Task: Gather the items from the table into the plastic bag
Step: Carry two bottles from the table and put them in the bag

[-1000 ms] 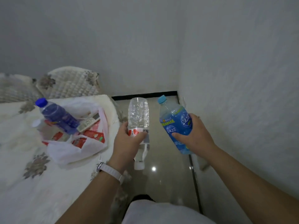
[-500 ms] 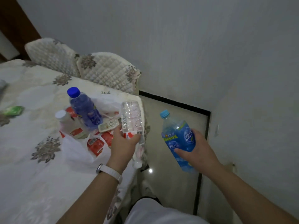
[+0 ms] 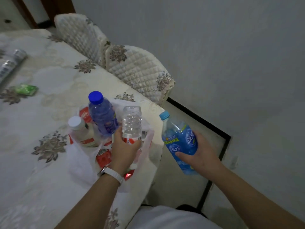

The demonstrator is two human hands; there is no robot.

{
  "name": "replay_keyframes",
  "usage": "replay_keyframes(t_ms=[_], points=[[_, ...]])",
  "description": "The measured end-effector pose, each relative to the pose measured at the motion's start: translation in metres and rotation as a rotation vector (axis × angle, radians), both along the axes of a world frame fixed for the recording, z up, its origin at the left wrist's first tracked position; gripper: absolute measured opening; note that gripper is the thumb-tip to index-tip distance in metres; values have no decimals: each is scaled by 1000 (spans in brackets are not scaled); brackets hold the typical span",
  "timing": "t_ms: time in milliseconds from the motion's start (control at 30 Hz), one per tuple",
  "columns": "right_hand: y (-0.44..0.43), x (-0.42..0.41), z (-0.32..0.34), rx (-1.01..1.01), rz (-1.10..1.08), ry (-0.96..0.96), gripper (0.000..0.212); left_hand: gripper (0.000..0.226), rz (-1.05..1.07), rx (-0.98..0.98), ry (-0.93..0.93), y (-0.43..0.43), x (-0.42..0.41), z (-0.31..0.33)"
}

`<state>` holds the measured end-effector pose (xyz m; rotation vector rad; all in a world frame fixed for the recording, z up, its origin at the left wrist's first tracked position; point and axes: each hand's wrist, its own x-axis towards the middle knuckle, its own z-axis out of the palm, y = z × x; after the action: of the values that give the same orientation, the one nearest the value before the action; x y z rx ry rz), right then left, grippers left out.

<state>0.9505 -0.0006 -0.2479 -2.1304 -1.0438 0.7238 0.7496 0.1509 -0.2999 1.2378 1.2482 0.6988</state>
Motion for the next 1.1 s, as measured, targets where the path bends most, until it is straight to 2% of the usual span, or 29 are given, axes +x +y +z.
replay_keyframes(t_ms=[167, 333, 500, 567, 667, 833, 967, 1033, 1100], points=[[39, 3, -10, -16, 167, 2, 60, 65, 103, -33, 78, -3, -17, -20], [81, 2, -19, 0, 348, 64, 62, 63, 164, 46, 203, -13, -26, -17], [118, 4, -15, 18, 530, 225, 65, 64, 124, 131, 485, -19, -33, -20], [133, 5, -17, 13, 606, 283, 73, 67, 81, 174, 629, -17, -40, -24], [152, 6, -22, -21, 676, 335, 84, 65, 77, 195, 748, -13, -49, -26], [173, -3, -20, -25, 781, 356, 79, 73, 33, 305, 940, -10, -58, -35], [181, -19, -13, 38, 843, 329, 75, 64, 97, 367, 1071, -17, -69, -33], [185, -30, -10, 60, 856, 333, 73, 53, 140, 339, 1157, -25, -77, -30], [187, -43, -8, 69, 868, 341, 71, 52, 146, 182, 1238, -35, -87, -26]])
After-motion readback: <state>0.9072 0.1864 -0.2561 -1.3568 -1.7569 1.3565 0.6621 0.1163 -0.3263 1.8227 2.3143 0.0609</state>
